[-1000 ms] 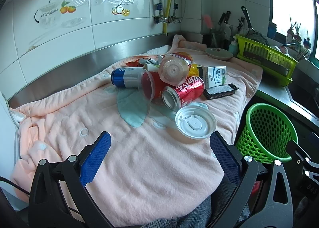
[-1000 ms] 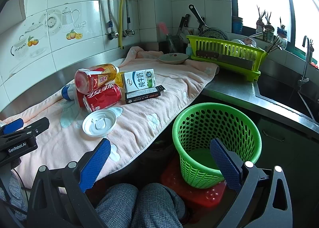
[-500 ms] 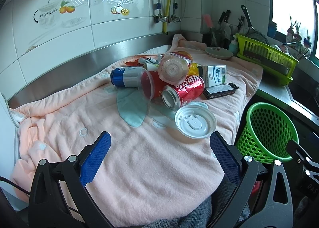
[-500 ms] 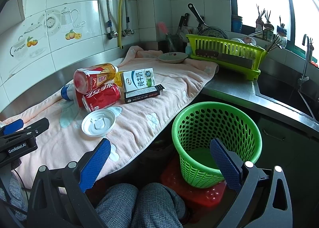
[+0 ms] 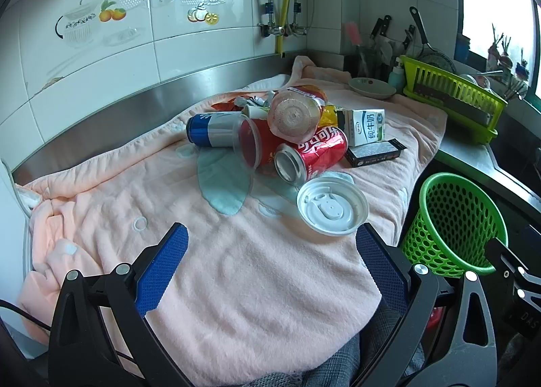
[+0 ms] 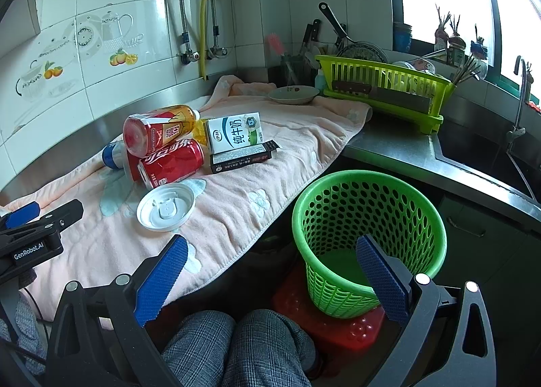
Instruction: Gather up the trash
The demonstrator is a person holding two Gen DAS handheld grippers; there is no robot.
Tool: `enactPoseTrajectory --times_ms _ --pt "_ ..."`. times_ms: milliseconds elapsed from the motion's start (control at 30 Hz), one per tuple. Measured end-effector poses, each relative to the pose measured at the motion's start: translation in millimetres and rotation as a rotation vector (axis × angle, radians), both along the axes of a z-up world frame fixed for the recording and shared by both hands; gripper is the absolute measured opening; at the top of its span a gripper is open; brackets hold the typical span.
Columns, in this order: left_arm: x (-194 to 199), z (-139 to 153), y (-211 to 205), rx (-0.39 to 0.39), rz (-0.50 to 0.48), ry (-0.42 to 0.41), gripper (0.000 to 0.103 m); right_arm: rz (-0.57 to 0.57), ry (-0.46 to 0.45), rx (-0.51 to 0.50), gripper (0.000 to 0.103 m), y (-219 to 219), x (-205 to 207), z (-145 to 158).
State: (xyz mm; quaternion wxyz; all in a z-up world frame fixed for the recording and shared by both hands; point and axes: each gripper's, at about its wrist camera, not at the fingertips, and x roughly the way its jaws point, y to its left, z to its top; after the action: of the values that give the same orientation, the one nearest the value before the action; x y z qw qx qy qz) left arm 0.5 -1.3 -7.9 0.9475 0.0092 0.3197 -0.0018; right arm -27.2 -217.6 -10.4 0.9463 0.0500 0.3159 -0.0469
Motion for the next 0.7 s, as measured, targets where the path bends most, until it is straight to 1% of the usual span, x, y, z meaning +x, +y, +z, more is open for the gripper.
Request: enactPoseTrajectory --times_ms 367,700 --pt "6.8 -3.4 -0.4 0.001 0.002 0.01 0.098 0.003 0.009 -0.001 0.097 1.9 4.9 -2.4" --pt "12.6 -2.4 3.7 0.003 0.01 0.015 0.098 0.033 0.016 -0.012 0.097 9.7 12.8 -4.6"
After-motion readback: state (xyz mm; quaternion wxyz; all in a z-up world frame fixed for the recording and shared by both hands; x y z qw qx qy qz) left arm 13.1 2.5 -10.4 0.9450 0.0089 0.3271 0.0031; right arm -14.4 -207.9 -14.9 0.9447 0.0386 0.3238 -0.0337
